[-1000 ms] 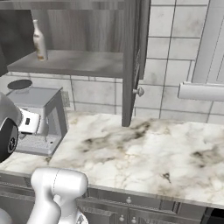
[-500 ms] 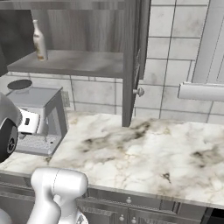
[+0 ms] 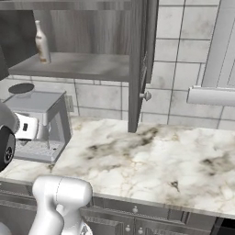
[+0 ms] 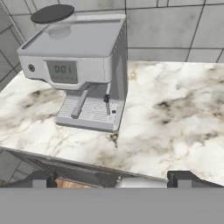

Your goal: Get the candle and the liquor from the cabinet and move them to the dining counter.

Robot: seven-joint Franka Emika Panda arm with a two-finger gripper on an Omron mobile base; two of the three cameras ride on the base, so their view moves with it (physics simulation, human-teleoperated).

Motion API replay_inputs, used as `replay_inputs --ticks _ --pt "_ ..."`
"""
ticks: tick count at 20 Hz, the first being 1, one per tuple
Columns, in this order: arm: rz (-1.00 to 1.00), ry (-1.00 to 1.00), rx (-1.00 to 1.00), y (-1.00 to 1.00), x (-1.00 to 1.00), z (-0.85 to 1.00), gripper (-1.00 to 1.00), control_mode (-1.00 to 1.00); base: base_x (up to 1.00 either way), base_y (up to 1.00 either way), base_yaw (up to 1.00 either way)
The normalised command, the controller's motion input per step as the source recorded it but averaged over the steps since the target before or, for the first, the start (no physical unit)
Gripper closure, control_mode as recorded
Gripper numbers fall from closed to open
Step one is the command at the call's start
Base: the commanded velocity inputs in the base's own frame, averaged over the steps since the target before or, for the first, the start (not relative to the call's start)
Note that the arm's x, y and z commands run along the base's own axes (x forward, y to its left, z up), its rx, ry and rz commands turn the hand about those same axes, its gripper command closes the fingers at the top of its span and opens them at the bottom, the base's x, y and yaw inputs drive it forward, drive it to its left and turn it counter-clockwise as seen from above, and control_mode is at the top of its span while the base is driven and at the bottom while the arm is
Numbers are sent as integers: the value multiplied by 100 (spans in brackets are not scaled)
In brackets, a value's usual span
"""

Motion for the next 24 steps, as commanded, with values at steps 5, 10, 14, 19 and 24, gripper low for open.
replay_inputs --ticks 5,10,14,19,24 --pt "21 -32 0 5 -41 12 -100 -100 0 0 0" --pt "19 -33 0 7 -15 32 -100 -100 0 0 0" --pt "11 -31 0 10 -2 30 -100 -100 0 0 0" --pt "7 -22 4 4 14 36 -100 -100 0 0 0" --pt "1 -16 5 1 36 37 -100 -100 0 0 0"
